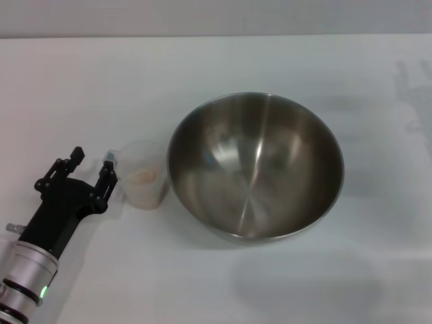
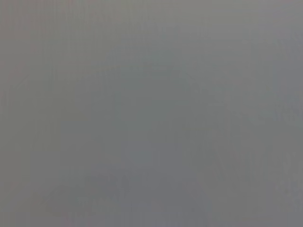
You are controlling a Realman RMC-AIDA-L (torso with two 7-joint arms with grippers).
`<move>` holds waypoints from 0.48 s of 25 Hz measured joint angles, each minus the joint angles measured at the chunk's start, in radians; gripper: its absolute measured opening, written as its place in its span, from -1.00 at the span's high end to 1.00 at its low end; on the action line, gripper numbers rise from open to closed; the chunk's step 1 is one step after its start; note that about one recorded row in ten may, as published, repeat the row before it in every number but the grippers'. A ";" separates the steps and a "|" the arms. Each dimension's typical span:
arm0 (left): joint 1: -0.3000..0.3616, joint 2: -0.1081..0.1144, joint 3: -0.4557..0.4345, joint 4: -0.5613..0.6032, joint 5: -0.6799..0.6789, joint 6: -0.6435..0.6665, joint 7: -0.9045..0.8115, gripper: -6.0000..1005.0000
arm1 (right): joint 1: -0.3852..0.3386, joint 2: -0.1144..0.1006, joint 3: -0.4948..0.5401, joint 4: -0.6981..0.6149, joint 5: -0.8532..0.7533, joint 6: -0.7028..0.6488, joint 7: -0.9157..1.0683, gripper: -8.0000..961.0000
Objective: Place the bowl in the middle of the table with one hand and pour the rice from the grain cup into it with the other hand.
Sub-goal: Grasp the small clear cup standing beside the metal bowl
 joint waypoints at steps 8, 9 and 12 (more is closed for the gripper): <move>-0.008 0.000 0.006 0.000 0.007 -0.008 0.002 0.15 | 0.005 0.000 0.000 0.003 -0.001 0.000 0.000 -0.01; -0.008 0.000 0.006 0.000 0.007 -0.008 0.002 0.24 | 0.006 0.000 0.000 0.003 -0.001 0.000 0.000 -0.01; -0.011 -0.001 0.006 0.000 0.008 -0.009 0.002 0.51 | 0.007 -0.002 0.000 0.003 -0.001 0.000 0.000 -0.01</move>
